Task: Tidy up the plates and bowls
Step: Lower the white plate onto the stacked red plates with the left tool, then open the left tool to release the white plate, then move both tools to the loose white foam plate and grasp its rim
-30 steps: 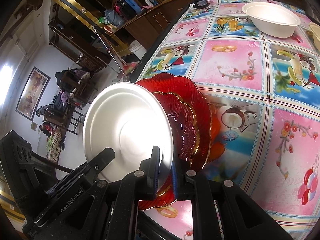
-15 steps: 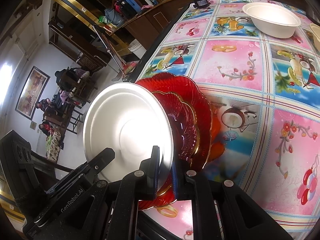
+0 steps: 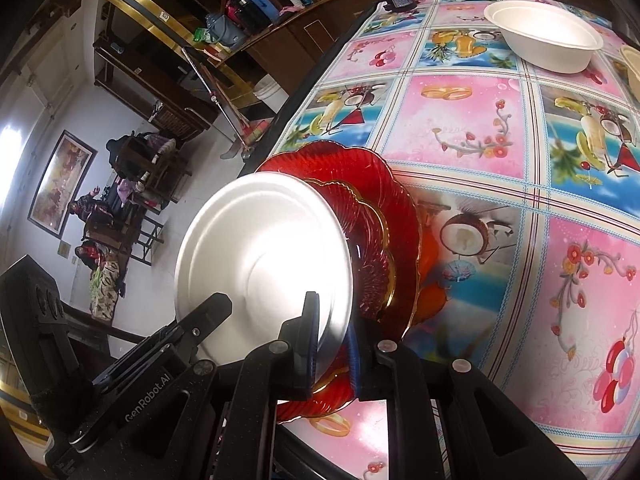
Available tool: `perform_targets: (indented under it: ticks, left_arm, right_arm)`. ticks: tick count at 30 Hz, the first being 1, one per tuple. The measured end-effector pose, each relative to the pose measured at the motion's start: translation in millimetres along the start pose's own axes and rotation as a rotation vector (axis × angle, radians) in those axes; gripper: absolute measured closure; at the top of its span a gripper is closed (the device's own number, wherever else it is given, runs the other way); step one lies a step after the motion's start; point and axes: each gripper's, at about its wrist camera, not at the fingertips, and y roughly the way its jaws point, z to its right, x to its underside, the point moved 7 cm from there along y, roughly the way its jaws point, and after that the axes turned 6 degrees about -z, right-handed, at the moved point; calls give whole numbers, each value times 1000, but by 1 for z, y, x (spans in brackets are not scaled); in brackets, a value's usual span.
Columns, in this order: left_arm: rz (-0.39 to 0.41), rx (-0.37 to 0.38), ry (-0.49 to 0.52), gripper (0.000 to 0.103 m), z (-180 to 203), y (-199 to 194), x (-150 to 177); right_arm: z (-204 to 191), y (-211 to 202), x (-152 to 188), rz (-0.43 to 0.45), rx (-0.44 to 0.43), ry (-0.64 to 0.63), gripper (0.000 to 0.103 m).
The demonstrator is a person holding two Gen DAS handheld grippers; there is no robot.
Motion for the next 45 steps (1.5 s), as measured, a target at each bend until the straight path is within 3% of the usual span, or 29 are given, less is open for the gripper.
perform_targets:
  ticks: [13, 15, 19, 21, 26, 30, 39, 45]
  left_arm:
    - [12, 5, -42, 90, -9, -1, -7]
    - [16, 8, -53, 88, -11, -3, -6]
    - [34, 20, -93, 67, -16, -10, -7]
    - [54, 21, -102, 64, -17, -15, -8]
    - [87, 37, -121, 45, -17, -24, -11]
    - [89, 51, -129, 31, -16, -27, -11]
    - [96, 76, -113, 30, -5, -32, -11]
    - [98, 98, -93, 30, 4, -36, -10]
  right_arm:
    - [1, 0, -4, 4, 13, 12, 87]
    - [1, 0, -4, 4, 13, 14, 72]
    - [-4, -8, -5, 38, -6, 2, 57]
    - [-7, -13, -5, 53, -9, -5, 44]
    - [-10, -27, -5, 90, -12, -12, 43]
    - [-10, -34, -4, 100, -16, -9, 33]
    - [-5, -49, -1, 119, -63, 4, 6]
    - [4, -55, 1, 119, -79, 20, 5]
